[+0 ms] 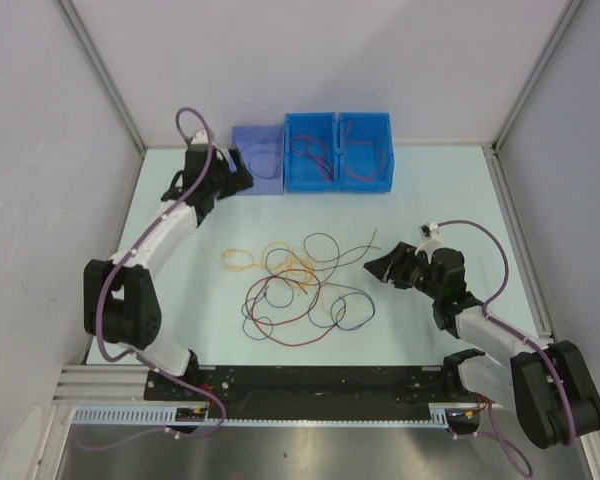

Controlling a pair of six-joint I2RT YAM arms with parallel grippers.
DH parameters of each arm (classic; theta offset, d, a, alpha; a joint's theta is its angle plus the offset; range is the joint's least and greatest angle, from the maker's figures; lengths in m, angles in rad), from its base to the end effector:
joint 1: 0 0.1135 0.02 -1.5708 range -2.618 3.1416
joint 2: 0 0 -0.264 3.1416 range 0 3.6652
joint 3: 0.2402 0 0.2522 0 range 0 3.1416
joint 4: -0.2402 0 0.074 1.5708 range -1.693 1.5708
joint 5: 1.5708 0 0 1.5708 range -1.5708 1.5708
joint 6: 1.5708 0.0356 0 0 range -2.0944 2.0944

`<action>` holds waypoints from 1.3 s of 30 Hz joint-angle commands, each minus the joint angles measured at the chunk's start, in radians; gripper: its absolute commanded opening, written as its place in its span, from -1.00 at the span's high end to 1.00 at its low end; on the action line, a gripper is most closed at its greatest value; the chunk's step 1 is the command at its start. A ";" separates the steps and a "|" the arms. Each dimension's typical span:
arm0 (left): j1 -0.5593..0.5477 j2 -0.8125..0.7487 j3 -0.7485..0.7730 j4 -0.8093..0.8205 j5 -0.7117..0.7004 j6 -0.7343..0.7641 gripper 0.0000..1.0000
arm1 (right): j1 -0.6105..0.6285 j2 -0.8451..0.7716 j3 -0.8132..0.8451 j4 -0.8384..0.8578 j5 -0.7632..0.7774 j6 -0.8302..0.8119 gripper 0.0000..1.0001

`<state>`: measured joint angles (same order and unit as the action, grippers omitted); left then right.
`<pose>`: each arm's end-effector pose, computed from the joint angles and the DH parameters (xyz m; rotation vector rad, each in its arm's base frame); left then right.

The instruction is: Untangle the cables

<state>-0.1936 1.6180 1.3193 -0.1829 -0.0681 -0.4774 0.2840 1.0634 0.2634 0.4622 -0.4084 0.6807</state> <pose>0.3746 -0.0710 0.3117 -0.3348 2.0419 -0.3460 0.1939 0.0713 0.1750 0.1063 2.0168 1.0234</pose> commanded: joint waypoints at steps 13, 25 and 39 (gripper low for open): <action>-0.176 -0.483 -0.597 -0.214 -0.312 -0.259 -0.70 | -0.005 -0.029 0.003 -0.003 0.026 0.002 -0.39; -0.027 -0.432 -0.706 -0.083 -0.234 -0.248 -0.60 | -0.005 -0.028 0.003 -0.002 0.023 0.002 -0.40; -0.024 -0.313 -0.729 0.088 -0.153 -0.242 -0.19 | -0.006 -0.020 0.004 0.003 0.017 0.002 -0.40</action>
<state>-0.2218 1.2819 0.5972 -0.1825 -0.2531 -0.7158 0.2832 1.0489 0.2634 0.4389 -0.3977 0.6811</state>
